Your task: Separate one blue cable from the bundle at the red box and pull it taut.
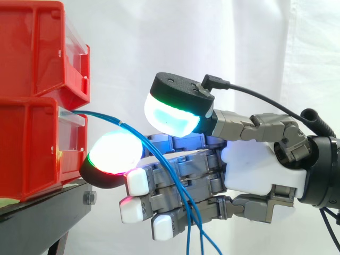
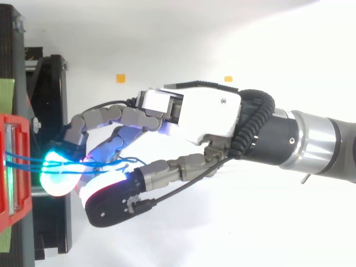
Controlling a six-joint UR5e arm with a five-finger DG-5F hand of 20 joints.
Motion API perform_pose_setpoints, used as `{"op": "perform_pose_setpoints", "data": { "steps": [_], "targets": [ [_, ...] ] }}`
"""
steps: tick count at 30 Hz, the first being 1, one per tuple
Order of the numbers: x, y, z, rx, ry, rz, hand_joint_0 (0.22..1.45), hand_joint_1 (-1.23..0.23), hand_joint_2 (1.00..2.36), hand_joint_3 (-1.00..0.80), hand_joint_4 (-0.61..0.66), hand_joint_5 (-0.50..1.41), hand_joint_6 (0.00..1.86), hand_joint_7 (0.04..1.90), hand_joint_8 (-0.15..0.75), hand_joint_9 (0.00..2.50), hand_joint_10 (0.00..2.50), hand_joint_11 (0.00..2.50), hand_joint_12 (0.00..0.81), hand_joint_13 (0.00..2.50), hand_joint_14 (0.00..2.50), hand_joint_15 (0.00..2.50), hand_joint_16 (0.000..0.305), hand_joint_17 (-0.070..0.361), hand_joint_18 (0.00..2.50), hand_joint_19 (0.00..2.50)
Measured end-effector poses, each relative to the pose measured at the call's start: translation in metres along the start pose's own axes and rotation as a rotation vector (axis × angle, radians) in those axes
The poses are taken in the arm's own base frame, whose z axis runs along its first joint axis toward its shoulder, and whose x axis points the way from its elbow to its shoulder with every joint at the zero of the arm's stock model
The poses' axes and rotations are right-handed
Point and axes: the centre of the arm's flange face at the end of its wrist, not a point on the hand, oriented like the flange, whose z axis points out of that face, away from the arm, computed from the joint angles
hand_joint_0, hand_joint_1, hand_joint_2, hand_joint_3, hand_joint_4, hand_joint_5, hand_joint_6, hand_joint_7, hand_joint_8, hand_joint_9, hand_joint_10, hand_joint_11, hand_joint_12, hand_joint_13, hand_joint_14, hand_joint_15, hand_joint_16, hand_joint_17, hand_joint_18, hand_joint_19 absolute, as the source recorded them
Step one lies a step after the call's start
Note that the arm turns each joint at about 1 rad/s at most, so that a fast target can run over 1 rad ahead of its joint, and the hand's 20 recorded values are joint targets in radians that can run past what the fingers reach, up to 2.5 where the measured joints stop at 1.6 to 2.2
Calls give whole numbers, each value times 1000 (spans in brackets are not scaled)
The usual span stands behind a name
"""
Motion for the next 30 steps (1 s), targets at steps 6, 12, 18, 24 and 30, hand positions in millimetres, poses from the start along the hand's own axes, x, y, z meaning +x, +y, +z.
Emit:
{"op": "perform_pose_setpoints", "data": {
  "steps": [6,12,18,24,30],
  "targets": [
    [-1,1,1,-5,0,1,646,-626,1012,-309,218,-139,503,979,313,877,21,665,346,815,16,481,49,111,728,711],
    [-4,-3,1,0,-4,-1,628,-625,1011,-340,219,-142,503,976,314,874,22,671,344,819,17,486,49,111,732,712],
    [-9,-26,6,1,-2,-2,576,-593,1006,-415,206,-159,502,981,310,874,22,747,350,843,18,538,50,113,737,727],
    [-8,-29,10,-19,5,-4,549,-528,1002,-485,190,-188,502,1058,269,992,16,1206,364,882,21,627,53,119,753,728],
    [-8,-28,11,-24,7,-6,556,-565,1002,-464,192,-181,501,1114,266,1030,12,1277,364,912,20,642,53,119,768,736]
  ]
}}
